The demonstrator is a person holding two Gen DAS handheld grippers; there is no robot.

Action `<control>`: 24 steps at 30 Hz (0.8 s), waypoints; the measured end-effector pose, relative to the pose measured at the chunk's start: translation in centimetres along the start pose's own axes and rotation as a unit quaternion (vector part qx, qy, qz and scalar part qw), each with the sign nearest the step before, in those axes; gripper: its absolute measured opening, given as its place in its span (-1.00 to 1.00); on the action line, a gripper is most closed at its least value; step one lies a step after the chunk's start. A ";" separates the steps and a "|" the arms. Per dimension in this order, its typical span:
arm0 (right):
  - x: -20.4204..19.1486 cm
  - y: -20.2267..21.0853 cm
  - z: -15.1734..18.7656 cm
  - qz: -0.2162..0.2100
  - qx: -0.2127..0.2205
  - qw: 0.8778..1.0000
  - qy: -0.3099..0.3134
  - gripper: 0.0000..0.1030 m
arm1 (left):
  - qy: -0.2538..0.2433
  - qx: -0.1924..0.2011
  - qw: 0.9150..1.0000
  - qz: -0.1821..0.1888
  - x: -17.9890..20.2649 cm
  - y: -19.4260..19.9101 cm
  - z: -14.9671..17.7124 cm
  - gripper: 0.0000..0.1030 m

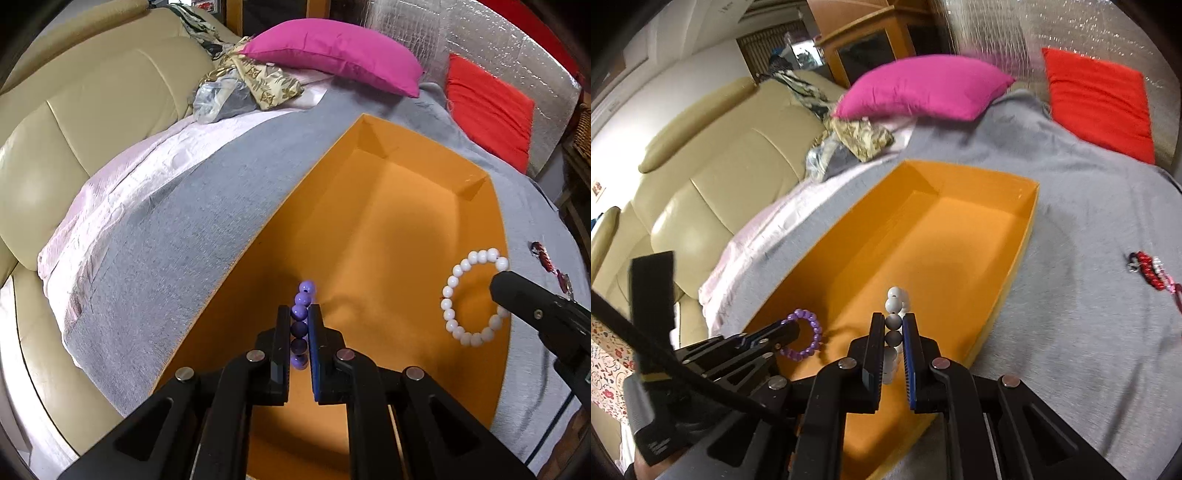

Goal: Organize jewelry
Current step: 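Carry both bracelets with both tools over the orange box, then open both tools to drop the bracelets into the orange box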

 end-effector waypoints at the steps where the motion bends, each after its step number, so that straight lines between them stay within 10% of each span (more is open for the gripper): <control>1: 0.1 -0.4 0.0 0.000 -0.004 1.000 -0.001 -0.80 | 0.001 0.000 1.000 -0.001 -0.1 -0.2 -0.1 -0.82; 19: 1.5 -3.6 0.2 0.010 -0.037 0.999 -0.015 -0.75 | 0.023 -0.027 0.999 -0.020 -1.8 -2.2 0.5 -0.81; 24: 1.8 -2.7 -0.3 0.009 -0.021 1.000 -0.022 0.21 | 0.032 -0.029 0.999 -0.029 -2.4 -2.0 0.7 -0.48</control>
Point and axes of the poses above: each gripper's, at about its wrist camera, not at the fingertips, and y roughly against the way its jaws point, x to its right, z to its underside, the point moved 9 cm from there along -y, roughly the way its jaws point, and after that the axes turned 7 degrees about -x, right-handed, at the moved point
